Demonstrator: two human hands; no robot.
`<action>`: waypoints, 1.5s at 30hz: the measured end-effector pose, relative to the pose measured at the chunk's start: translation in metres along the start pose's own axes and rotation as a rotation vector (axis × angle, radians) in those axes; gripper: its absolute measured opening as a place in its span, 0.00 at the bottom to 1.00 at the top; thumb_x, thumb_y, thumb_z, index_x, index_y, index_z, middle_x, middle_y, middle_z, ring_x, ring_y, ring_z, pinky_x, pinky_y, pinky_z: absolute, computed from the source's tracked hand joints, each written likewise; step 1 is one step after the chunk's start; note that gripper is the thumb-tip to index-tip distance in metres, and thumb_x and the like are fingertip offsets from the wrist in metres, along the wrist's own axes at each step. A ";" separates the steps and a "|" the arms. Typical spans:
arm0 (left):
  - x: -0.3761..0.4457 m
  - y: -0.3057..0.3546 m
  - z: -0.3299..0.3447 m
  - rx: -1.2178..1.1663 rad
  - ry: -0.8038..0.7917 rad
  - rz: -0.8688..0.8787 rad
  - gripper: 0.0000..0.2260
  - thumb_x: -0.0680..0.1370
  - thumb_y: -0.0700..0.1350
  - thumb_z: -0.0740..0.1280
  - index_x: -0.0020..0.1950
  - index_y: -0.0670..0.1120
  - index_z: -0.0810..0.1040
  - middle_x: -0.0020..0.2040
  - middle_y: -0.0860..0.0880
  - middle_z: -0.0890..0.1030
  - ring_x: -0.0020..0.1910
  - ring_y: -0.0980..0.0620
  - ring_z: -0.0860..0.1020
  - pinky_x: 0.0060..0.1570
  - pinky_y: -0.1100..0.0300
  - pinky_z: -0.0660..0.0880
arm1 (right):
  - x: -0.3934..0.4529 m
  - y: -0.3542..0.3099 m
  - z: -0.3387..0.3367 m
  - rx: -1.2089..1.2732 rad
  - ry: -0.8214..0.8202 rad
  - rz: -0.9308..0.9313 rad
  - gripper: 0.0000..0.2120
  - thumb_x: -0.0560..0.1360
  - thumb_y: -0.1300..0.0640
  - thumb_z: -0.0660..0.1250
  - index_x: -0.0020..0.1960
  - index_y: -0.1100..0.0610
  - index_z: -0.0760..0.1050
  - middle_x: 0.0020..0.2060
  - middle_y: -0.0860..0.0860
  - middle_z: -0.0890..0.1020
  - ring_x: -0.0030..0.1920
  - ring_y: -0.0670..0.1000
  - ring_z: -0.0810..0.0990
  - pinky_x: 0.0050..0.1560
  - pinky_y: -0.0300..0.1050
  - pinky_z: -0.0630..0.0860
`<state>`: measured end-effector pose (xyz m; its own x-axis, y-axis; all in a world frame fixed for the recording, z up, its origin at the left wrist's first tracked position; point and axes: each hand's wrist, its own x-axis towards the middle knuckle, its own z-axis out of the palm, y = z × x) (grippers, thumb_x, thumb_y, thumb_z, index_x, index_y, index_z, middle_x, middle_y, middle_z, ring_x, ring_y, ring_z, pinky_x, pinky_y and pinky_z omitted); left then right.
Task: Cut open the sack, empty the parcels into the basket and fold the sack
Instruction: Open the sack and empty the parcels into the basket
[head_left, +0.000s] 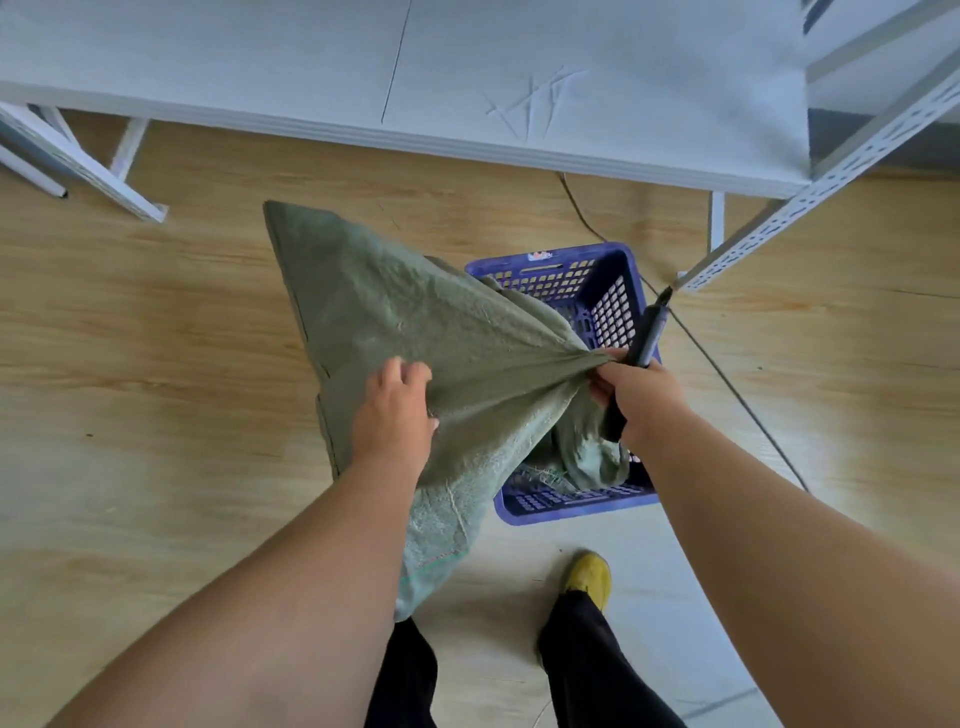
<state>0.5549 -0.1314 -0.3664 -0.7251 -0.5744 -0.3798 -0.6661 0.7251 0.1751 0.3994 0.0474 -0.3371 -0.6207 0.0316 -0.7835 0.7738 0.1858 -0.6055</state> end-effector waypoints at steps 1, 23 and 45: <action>0.003 0.004 -0.001 0.011 0.012 0.029 0.23 0.73 0.48 0.73 0.66 0.52 0.70 0.67 0.50 0.67 0.64 0.46 0.68 0.55 0.53 0.72 | 0.001 0.000 -0.005 -0.009 0.010 -0.011 0.10 0.77 0.68 0.65 0.41 0.55 0.74 0.42 0.55 0.79 0.44 0.54 0.79 0.48 0.46 0.79; -0.016 0.149 -0.116 -0.419 -0.107 0.106 0.04 0.79 0.43 0.61 0.45 0.49 0.72 0.49 0.47 0.79 0.51 0.44 0.77 0.45 0.58 0.70 | -0.102 -0.025 -0.046 -0.502 -0.211 -0.248 0.21 0.66 0.51 0.79 0.55 0.52 0.77 0.45 0.48 0.82 0.36 0.48 0.78 0.36 0.42 0.76; -0.095 0.213 -0.123 -0.118 -0.176 0.214 0.29 0.74 0.47 0.73 0.71 0.49 0.64 0.67 0.46 0.69 0.66 0.43 0.68 0.61 0.48 0.70 | -0.121 -0.145 -0.153 -0.461 0.054 -0.490 0.04 0.77 0.59 0.66 0.49 0.52 0.72 0.38 0.47 0.77 0.41 0.51 0.78 0.43 0.47 0.75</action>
<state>0.4610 0.0309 -0.1816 -0.8165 -0.3316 -0.4726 -0.5248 0.7674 0.3683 0.3429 0.1673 -0.1335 -0.9011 -0.1162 -0.4177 0.2753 0.5908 -0.7584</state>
